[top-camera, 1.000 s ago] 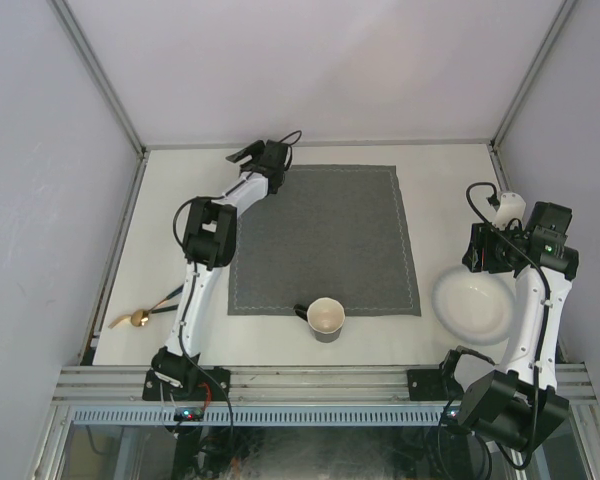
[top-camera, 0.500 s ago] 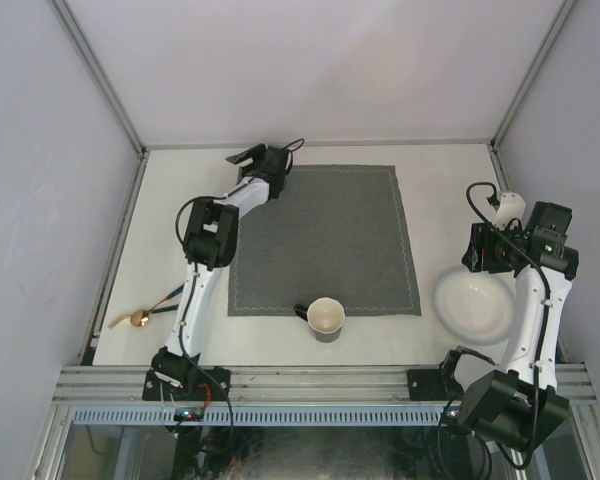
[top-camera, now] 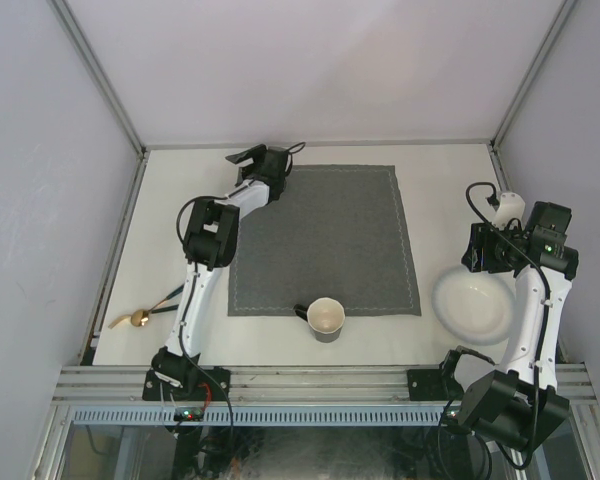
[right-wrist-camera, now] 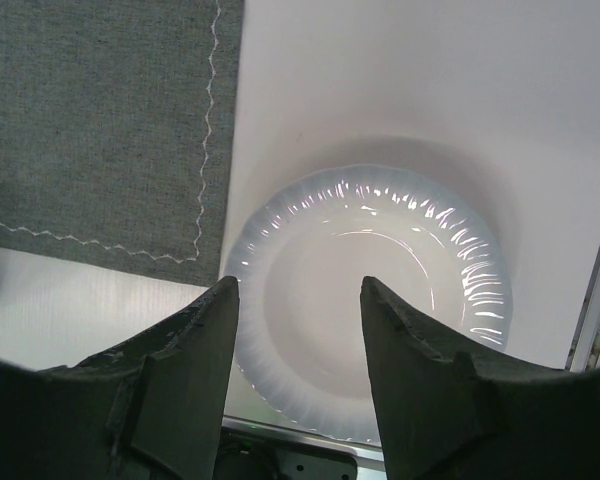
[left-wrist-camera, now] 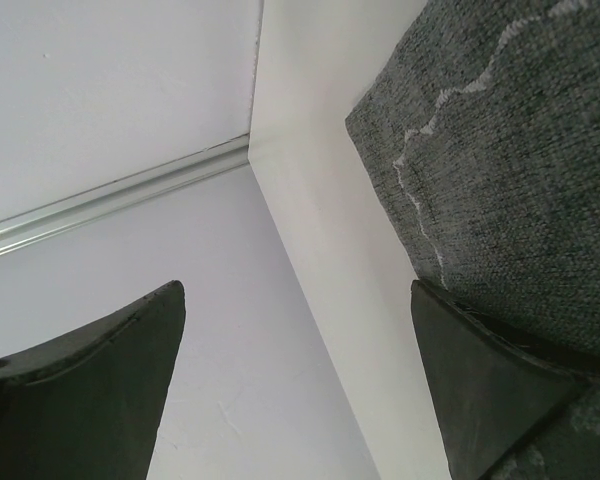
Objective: Set the dinner table for one person
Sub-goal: Adjust the napkin at the center of the board.
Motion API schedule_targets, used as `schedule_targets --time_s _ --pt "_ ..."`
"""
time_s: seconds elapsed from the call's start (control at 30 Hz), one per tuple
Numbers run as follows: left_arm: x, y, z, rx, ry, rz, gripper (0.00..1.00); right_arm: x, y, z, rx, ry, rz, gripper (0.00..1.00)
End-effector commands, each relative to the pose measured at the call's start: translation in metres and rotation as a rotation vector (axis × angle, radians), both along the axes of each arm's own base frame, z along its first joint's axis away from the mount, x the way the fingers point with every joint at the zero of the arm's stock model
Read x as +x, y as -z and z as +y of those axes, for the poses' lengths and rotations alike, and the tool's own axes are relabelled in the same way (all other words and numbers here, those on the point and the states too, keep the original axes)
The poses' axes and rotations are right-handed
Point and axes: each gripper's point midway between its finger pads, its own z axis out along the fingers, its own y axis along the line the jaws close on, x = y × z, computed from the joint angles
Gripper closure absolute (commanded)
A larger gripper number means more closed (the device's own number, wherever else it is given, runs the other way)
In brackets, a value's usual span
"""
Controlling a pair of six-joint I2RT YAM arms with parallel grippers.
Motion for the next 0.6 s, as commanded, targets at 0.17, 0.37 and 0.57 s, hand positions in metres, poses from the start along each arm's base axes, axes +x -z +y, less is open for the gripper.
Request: schedule_targets --time_s 0.17,0.37,0.57 --pt "-0.005 -0.002 0.021 0.025 -0.037 -0.009 0.03 0.008 -0.006 0.002 0.007 -0.008 -0.034 0.48" --pt "-0.006 -0.001 0.028 0.027 -0.047 -0.006 0.02 0.009 -0.005 0.004 0.014 -0.013 -0.031 0.48" --pt "0.001 -0.024 0.025 -0.045 -0.059 -0.114 0.06 0.008 -0.005 0.005 0.013 -0.014 -0.029 0.48"
